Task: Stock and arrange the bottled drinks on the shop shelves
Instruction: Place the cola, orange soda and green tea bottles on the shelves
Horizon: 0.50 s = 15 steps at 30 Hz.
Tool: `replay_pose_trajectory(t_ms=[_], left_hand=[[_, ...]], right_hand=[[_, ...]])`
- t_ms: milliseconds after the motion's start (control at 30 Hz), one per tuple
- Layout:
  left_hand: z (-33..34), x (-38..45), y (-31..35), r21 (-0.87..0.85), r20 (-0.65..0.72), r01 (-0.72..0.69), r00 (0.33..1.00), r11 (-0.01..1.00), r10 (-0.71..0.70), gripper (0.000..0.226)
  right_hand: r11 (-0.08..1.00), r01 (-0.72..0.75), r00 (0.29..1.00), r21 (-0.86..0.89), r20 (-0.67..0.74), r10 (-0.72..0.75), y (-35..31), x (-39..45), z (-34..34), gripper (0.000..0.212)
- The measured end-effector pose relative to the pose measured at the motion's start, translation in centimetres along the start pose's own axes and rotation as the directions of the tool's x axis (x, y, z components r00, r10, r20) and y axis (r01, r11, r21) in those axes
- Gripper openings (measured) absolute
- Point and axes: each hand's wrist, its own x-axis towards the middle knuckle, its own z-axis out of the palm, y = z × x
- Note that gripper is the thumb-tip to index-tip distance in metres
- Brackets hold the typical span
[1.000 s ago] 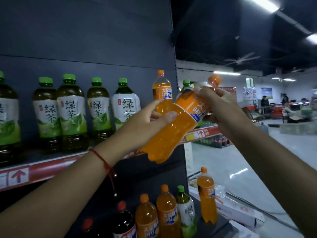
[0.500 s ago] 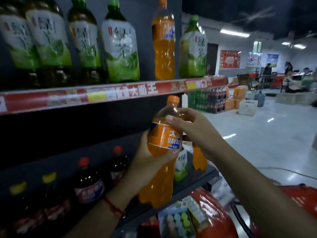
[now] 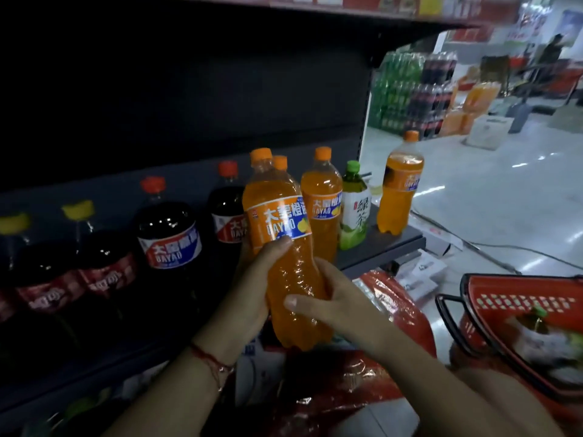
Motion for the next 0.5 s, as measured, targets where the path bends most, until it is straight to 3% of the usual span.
replay_pose_trajectory(t_ms=[100,200,400,500], left_hand=[[-1.0,0.7,-1.0,0.154,-0.01,-0.036,0.999,0.987,0.038,0.085],[-1.5,0.9,-2.2,0.267,0.018,-0.07,0.998,0.961,0.067,0.078],[-0.6,1.1,-4.0,0.28,-0.059,-0.072,0.994,0.957,0.092,0.087],[0.4,1.2,-4.6,0.352,-0.059,-0.106,0.989,0.93,0.135,0.097]], right_hand=[[0.999,0.017,0.998,-0.04,-0.062,-0.019,2.1,0.5,-0.3,0.063],[0.993,0.023,0.998,-0.112,-0.058,-0.03,3.6,0.6,-0.9,0.07],[0.99,0.046,0.999,-0.13,-0.012,-0.048,5.4,0.3,-1.1,0.074],[0.993,0.012,0.996,-0.116,-0.09,-0.022,5.5,0.4,-1.2,0.069]])
